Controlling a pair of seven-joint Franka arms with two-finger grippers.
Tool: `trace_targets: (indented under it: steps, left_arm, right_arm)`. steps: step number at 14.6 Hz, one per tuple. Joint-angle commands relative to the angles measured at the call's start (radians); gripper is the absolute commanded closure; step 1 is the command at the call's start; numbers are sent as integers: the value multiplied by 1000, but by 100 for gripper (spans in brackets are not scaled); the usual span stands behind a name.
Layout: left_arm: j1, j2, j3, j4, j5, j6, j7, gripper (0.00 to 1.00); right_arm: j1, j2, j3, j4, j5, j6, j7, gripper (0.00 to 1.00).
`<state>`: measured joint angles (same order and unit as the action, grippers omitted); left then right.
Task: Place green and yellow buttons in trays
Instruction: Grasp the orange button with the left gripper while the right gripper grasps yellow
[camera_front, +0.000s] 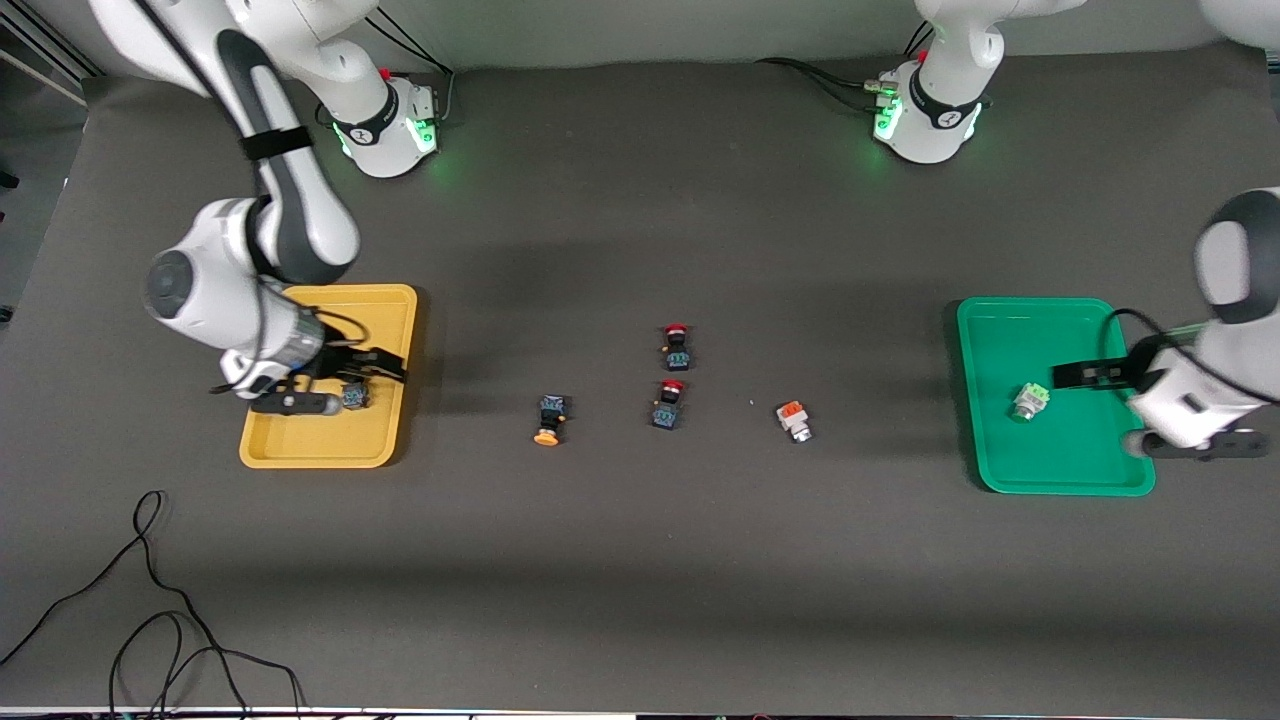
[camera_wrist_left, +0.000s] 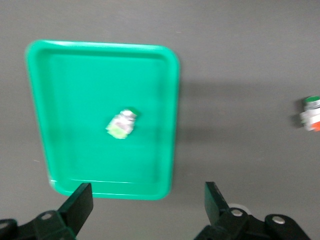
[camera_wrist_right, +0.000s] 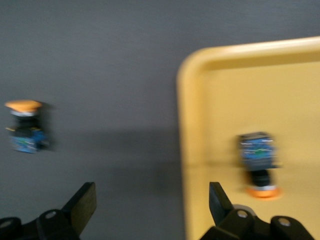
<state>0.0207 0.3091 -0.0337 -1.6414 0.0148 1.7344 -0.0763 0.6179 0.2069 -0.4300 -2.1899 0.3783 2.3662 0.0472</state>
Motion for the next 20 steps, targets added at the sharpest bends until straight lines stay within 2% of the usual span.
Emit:
trace_targets:
  steps: [1,4,7,9,14,16,17,18,19,20]
  left_arm:
    - [-167,30,8,8,-12,23,-291,1]
    - [-292,67,8,-3,-137,124,-526,1]
    - [-416,87,8,-5,-148,198,-736,1]
    - [-435,119,8,-11,-156,244,-770,1]
    - [-435,198,8,-152,-147,515,-761,1]
    - [-436,231,8,-158,-145,548,-766,1]
    - [-438,249,8,-158,-145,563,-766,1]
    - [-444,271,8,-159,-142,589,-767,1]
    - [-450,297,8,-158,-141,606,-767,1]
    - [-462,310,9,-156,-141,617,-769,1]
  right_arm:
    - [107,144,-7,180,13,-37,204,0]
    - [209,296,-4,332,25,-38,359,0]
    - [255,423,2,418,31,-30,422,0]
    - [263,465,11,427,33,8,425,0]
    - [266,520,33,427,50,87,433,0]
    - [266,534,33,429,66,105,433,1]
    - [266,536,33,429,67,114,427,11]
    - [266,539,33,429,67,116,421,53]
    - [266,540,33,427,65,114,416,100]
    - [266,540,33,424,65,114,415,100]
